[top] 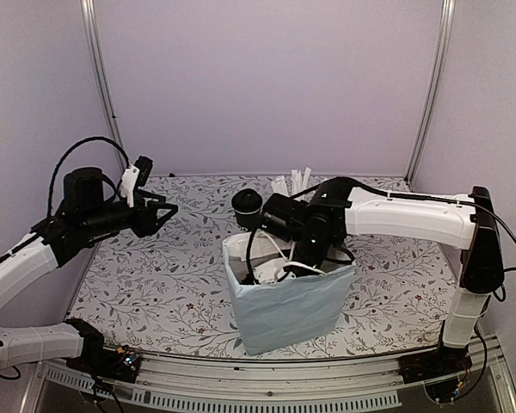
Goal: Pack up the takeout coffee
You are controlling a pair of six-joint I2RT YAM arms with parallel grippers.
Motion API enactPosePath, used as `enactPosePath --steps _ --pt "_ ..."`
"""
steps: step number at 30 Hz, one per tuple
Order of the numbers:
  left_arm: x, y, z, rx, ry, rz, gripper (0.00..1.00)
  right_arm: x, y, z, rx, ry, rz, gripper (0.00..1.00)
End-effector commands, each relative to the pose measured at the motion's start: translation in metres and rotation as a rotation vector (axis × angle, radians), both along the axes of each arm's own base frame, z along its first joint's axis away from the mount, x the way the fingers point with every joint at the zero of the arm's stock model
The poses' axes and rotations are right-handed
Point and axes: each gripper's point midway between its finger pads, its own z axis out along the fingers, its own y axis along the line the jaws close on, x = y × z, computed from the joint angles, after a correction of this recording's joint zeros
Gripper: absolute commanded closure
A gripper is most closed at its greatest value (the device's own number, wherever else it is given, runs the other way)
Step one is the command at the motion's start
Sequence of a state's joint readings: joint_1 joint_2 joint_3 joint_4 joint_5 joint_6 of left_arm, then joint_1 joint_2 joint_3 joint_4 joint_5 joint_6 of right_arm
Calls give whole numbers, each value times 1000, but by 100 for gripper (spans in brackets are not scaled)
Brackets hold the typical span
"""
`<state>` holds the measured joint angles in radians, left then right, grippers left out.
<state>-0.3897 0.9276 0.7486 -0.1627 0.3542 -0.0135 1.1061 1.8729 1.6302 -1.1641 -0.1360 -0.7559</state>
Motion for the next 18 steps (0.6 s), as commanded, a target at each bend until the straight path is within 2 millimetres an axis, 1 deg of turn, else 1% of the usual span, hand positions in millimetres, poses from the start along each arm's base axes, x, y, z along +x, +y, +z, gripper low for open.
enactPosePath --steps 1,4,6,7,8,9,12,14,16,18 --pt "-1 -2 1 -3 -7 -27 45 -7 5 50 111 -9 17 35" --pt "-15 -22 12 -41 3 -119 44 -13 4 64 139 4 37 33" --pt "-32 -44 22 -38 4 -191 43 -16 2 71 157 5 46 32" --pt "-39 -53 31 -36 -2 -211 43 -17 1 74 165 3 49 31" --pt "-48 -62 33 -34 8 -242 42 -17 1 76 170 1 51 31" --pt "-56 -71 42 -44 5 -273 42 -17 1 81 182 -7 54 31" --pt "-79 -96 55 -59 22 -367 40 -16 0 92 211 -33 62 31" --pt "-90 -114 59 -45 35 -410 39 -15 1 100 230 -46 70 30" --pt "-94 -131 58 -10 45 -424 39 -15 3 107 251 -58 79 30" --pt "-94 -148 52 24 51 -434 39 -15 6 113 271 -64 88 30"
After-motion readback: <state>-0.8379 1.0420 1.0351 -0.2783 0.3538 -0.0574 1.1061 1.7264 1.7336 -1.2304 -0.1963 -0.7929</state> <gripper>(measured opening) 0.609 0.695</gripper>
